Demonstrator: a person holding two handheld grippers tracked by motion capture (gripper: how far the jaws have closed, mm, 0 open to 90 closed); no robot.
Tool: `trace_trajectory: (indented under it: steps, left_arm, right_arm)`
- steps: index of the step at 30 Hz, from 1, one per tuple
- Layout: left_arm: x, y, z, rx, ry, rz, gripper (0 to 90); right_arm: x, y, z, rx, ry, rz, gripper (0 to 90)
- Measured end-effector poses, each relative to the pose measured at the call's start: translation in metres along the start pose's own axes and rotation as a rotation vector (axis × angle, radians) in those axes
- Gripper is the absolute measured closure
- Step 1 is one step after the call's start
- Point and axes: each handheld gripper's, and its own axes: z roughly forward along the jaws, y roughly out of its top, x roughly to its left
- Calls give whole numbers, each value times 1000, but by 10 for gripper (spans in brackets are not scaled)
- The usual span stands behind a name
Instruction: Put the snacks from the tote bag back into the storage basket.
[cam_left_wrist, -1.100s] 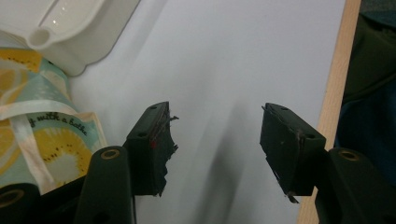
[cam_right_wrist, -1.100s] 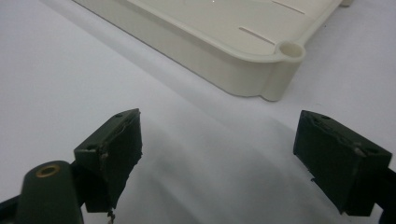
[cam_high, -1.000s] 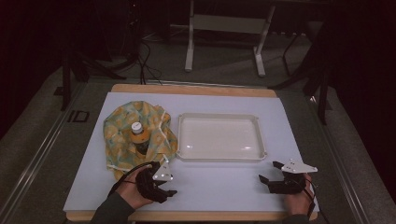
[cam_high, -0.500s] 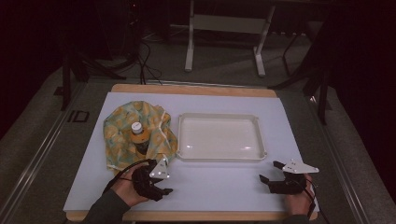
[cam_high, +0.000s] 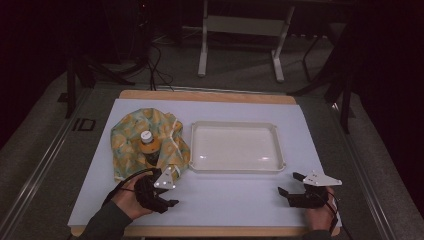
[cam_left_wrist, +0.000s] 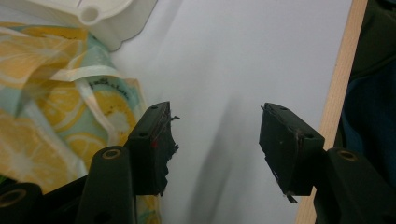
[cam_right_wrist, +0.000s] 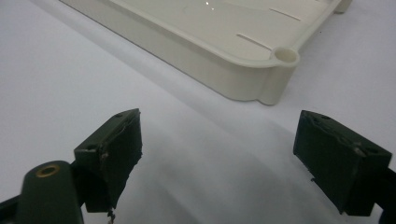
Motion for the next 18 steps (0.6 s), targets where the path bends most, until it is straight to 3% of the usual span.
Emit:
trace_trajectory:
  steps: [18]
  left_arm:
    - [11, -5, -12, 26, 14, -20, 441]
  right_arm:
    - [0, 0, 0, -2, 1, -1, 151]
